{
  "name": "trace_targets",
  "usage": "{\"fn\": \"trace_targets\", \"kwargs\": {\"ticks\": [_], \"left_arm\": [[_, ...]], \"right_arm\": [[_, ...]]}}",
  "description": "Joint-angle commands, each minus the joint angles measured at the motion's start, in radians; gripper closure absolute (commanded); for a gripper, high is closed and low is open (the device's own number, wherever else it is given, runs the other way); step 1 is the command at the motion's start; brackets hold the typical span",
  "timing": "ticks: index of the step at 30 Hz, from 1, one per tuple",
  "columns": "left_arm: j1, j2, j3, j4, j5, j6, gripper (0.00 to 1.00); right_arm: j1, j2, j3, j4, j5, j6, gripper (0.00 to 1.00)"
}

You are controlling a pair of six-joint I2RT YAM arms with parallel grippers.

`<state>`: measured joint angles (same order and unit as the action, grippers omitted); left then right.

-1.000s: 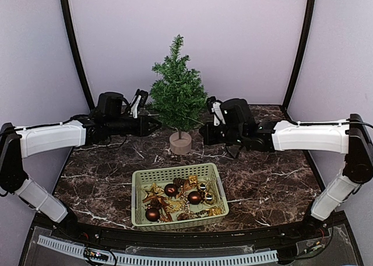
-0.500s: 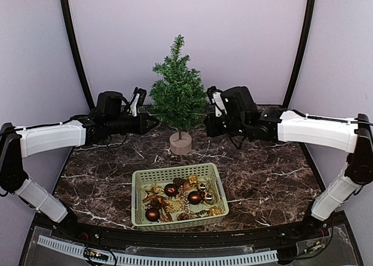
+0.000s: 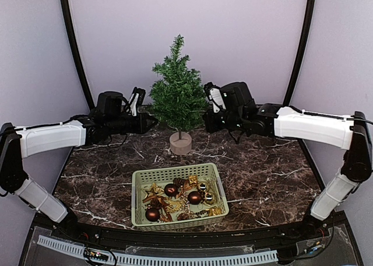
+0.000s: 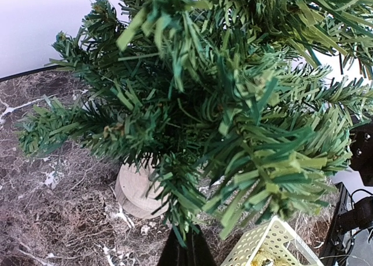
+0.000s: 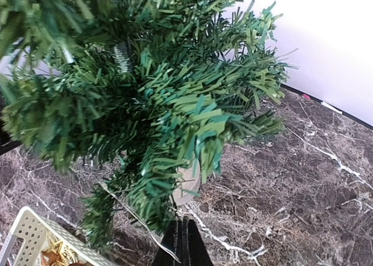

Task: Decorate the small christmas tree
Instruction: Wrap the side of the string light in the gap of the branches.

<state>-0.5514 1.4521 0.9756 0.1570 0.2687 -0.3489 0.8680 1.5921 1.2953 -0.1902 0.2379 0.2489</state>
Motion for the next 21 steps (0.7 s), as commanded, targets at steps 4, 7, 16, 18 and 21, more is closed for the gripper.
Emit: {"fn": "trace_targets", "kwargs": {"ticks": [4,7,16,18,21], "left_arm": [[0.005,-0.014,0.014,-0.003,-0.028,0.014,1.0],[0.007,-0.013,0.012,-0.005,-0.03,0.016,1.0],[0.024,-0.002,0.012,0.0,-0.034,0.019,1.0],[0.03,-0.001,0.013,0.006,-0.033,0.02,1.0],[0.037,0.0,0.018,0.011,-0.026,0.021,1.0]], "right_arm": [[-0.049,0.054,0.022,0.128,-0.086,-0.051,1.0],[-0.064,0.07,0.013,0.171,-0.138,-0.065,1.0],[-0.085,0.143,-0.024,0.307,-0.227,-0.076,1.0],[-0.086,0.149,-0.042,0.341,-0.233,-0.071,1.0],[-0.087,0.148,-0.073,0.38,-0.255,-0.06,1.0]]}}
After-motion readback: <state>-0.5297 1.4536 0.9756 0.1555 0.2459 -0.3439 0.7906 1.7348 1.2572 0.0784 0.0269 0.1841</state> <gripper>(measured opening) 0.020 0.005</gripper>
